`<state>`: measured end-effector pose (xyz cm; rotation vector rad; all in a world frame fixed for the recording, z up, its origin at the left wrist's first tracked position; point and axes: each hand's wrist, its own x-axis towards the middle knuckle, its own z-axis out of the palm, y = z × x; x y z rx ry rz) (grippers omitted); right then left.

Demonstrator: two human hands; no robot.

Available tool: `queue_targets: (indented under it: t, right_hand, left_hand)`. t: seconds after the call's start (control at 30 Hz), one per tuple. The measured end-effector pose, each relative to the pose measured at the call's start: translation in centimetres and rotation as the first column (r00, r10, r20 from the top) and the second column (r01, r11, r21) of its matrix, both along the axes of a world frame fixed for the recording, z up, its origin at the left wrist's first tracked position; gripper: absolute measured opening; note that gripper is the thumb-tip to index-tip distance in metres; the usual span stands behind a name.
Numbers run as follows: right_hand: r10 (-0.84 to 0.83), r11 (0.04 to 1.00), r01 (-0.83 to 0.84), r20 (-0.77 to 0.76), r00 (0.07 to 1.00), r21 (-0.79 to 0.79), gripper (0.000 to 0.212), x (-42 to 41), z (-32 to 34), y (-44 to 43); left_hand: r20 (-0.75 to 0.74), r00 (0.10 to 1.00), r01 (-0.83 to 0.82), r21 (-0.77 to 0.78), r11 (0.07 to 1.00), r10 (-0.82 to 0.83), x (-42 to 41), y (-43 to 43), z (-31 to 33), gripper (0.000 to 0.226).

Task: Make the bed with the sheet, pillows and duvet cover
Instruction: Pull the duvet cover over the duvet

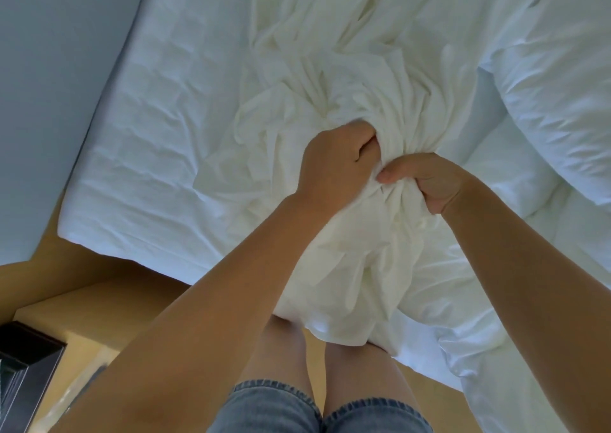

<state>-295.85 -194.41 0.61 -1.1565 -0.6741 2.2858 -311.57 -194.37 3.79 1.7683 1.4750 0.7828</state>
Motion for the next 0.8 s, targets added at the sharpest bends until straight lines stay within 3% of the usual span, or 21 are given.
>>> queue_targets:
  t: [0.07,0.13,0.2,0.33,0.43,0.5,0.57,0.67,0.8]
  right_hand:
    - [0.025,0.999,-0.025,-0.012,1.000,0.030,0.034,-0.1,0.3,0.3]
    - [0.033,0.997,-0.030,-0.048,0.998,0.069,0.033,0.0,0.5,0.3]
    - [0.026,0.997,-0.014,-0.151,0.988,0.080,0.032,0.2,0.6,0.1]
    - [-0.033,0.999,0.030,-0.336,0.941,-0.012,0.030,0.1,0.1,-0.5]
    - [-0.080,0.996,0.063,-0.303,0.950,-0.064,0.032,-0.3,0.0,-0.6]
    - [-0.119,0.993,0.108,-0.237,0.964,-0.057,0.031,-0.5,-0.1,-0.4]
    - [-0.174,0.983,0.160,-0.187,0.967,-0.087,0.021,-0.5,-0.2,-0.4]
    - [-0.167,0.982,0.151,-0.143,0.976,-0.117,0.029,-0.2,-0.4,-0.7]
    - [-0.150,0.984,0.141,-0.080,0.985,-0.112,0.032,0.0,-0.3,-0.7]
  left_hand:
    - [0.119,0.989,-0.092,0.052,0.994,0.085,1.3,-0.2,0.7,0.022]
    - [0.143,0.981,-0.139,0.077,0.987,0.127,2.6,-1.2,1.2,0.017]
    - [0.087,0.994,-0.076,0.119,0.990,0.066,3.0,-2.7,1.3,0.017]
    - [-0.134,0.989,0.083,0.133,0.988,-0.065,2.2,-4.8,1.2,0.044]
    - [0.102,0.991,0.075,0.123,0.990,-0.088,1.1,-5.1,1.1,0.034]
    - [0.184,0.981,-0.073,0.045,0.996,0.063,0.3,-4.6,0.7,0.024]
    - [0.082,0.987,-0.128,-0.131,0.983,0.139,-0.6,-3.8,0.6,0.028]
    - [0.049,0.999,0.041,-0.452,0.891,-0.021,-1.9,-2.3,-0.1,0.024]
    - [0.055,0.996,0.094,-0.475,0.875,-0.077,-2.3,-1.2,-0.4,0.016]
